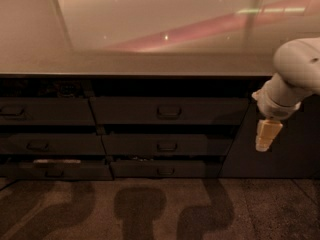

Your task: Open top drawer

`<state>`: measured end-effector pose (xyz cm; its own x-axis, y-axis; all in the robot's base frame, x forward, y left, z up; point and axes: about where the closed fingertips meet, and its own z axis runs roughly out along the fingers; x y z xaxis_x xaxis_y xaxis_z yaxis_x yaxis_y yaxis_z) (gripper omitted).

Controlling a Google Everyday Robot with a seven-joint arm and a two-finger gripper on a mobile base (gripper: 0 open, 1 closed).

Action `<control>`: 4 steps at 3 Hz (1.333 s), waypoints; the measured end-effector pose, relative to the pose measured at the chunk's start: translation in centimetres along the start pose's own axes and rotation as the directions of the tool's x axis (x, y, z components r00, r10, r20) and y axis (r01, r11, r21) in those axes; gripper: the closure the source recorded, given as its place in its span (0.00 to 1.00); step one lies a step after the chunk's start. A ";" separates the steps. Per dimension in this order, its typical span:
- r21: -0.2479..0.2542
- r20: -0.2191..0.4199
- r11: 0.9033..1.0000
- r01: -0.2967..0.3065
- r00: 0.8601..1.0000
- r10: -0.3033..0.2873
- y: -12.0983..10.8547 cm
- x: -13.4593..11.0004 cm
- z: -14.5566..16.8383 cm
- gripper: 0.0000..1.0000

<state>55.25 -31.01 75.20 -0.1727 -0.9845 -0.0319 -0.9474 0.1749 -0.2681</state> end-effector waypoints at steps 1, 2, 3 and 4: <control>-0.015 -0.126 1.000 -0.019 0.992 0.017 -2.6 0.6 3.2 0.00; -0.054 -0.182 0.998 -0.025 0.983 0.014 -4.4 0.8 5.9 0.00; -0.057 -0.182 0.998 -0.025 0.983 0.014 -4.6 0.8 6.2 0.00; -0.081 -0.097 0.997 -0.004 0.995 -0.004 -4.3 0.9 6.1 0.00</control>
Offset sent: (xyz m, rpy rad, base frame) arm 0.0875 -0.0223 -0.0652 -0.2107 0.1378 -0.0788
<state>60.82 -32.72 70.50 -0.1938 -0.9791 0.0623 -0.9656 0.1791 -0.1887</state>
